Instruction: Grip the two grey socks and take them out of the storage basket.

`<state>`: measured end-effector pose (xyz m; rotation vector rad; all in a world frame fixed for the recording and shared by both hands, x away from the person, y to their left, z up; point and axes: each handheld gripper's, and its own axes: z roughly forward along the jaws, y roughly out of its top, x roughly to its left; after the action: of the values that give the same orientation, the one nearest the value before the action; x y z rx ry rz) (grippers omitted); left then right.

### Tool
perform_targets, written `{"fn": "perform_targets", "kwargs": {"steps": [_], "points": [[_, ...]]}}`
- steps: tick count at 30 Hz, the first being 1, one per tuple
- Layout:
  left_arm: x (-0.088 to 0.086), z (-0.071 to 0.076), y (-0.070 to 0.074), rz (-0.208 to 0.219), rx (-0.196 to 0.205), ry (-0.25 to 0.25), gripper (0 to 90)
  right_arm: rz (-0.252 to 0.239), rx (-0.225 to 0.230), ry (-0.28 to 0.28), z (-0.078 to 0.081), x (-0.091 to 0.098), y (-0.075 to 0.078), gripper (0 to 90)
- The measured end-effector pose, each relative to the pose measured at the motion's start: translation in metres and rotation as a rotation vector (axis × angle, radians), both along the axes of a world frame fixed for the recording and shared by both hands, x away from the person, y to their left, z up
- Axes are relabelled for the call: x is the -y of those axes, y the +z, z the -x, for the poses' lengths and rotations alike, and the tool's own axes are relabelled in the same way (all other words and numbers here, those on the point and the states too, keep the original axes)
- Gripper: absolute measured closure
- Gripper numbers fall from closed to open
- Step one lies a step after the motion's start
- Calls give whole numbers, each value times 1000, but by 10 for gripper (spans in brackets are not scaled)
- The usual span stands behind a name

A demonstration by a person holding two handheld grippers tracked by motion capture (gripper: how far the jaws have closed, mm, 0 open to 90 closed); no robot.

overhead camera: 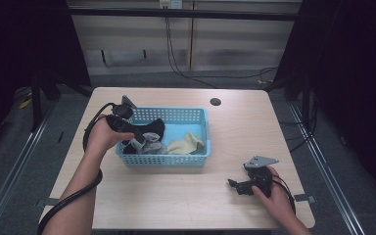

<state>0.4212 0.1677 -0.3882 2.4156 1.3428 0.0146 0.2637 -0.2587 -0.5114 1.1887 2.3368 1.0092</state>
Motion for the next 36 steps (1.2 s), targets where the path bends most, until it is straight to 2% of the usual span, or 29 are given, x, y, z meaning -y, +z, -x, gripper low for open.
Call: {"fn": "perform_targets", "kwargs": {"steps": [6,9,12,13,15,18,19,21,23,24,27,36], "points": [[8,-3,-13,9,-12,-2,246,1,0,3,0,0,0,114],[12,-3,-19,2,-21,-11,251,1,0,3,0,0,0,114],[14,-5,-27,-25,-25,-12,283,2,0,3,0,0,0,114],[14,-6,-29,-30,-23,0,298,2,0,2,0,0,0,114],[16,-6,-33,-52,-27,-16,342,1,0,3,0,0,0,114],[17,-6,-35,-93,-29,-35,483,1,0,4,0,0,0,114],[17,-7,-34,-98,-43,-32,548,1,0,4,0,0,0,114],[17,-7,-30,-105,-43,-38,697,1,0,5,0,0,0,114],[18,-6,-22,-100,-43,-43,804,1,-1,4,0,0,0,114],[19,-6,-19,-102,-39,-50,830,1,0,5,0,0,0,114],[20,-5,-10,-103,-30,-65,874,2,0,5,0,0,0,114],[17,-9,15,-83,-34,-58,880,0,3,4,0,0,0,114]]}}
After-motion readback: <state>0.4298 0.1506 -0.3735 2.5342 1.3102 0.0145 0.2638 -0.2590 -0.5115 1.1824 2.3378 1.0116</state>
